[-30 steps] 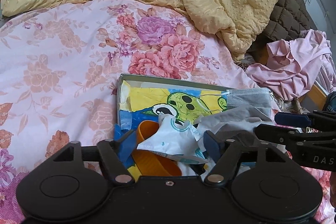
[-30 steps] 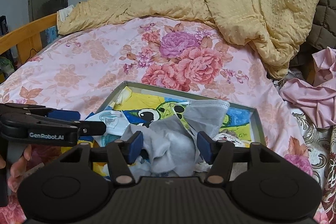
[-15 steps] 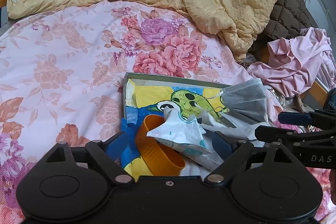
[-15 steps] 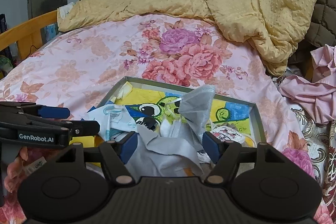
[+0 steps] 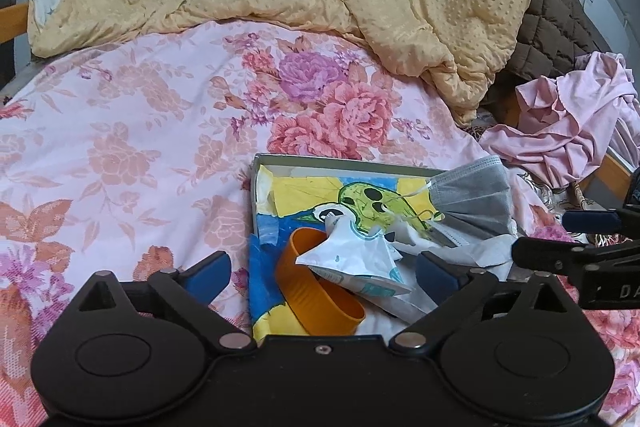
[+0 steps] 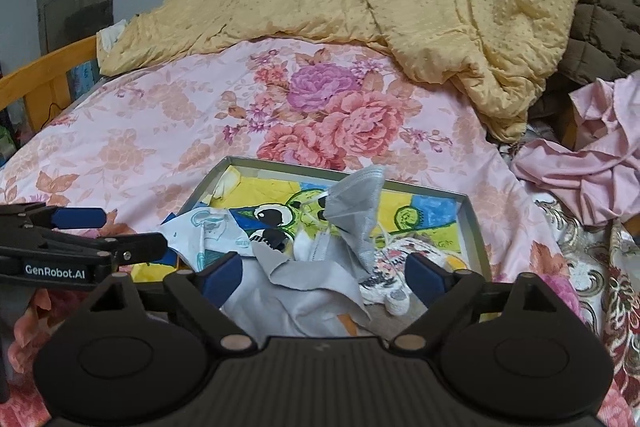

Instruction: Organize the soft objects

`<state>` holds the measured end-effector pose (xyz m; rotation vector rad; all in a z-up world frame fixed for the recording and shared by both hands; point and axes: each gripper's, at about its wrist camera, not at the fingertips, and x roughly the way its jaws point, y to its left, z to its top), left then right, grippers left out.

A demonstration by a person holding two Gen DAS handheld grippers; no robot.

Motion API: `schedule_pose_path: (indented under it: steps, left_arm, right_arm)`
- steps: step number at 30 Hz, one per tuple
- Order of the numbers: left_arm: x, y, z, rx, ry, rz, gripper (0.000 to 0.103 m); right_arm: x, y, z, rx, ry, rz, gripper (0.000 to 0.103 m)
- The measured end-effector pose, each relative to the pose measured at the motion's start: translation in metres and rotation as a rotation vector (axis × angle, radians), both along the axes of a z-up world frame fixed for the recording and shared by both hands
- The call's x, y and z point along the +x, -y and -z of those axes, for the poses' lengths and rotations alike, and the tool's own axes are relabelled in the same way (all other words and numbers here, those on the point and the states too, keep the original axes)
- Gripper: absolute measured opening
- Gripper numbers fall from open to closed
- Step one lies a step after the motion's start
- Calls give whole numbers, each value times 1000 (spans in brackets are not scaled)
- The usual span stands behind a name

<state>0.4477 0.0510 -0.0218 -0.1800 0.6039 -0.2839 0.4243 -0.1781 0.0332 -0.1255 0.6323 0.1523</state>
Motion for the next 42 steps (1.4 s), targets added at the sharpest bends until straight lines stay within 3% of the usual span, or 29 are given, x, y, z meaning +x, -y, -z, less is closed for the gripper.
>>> schedule_pose_path:
  steps: [3, 12, 19, 34, 42]
  left_arm:
    - [-6, -1, -4, -11, 3, -6, 102]
    - [-42, 2, -25, 7, 32, -11, 102]
    - [-83, 5, -45, 6, 72, -21, 102]
    - [-183, -12, -76, 41, 103, -73, 102]
    - [-233, -25, -88, 34, 110, -88, 102]
  right_arm:
    - [-8, 5, -6, 17, 9, 35, 102]
    - [-50, 15, -35, 63, 43, 94, 102]
    - [-99, 14, -51, 74, 71, 115, 102]
    - [-168, 9, -70, 204, 91, 160, 103]
    - [-207, 10, -78, 129, 98, 171, 103]
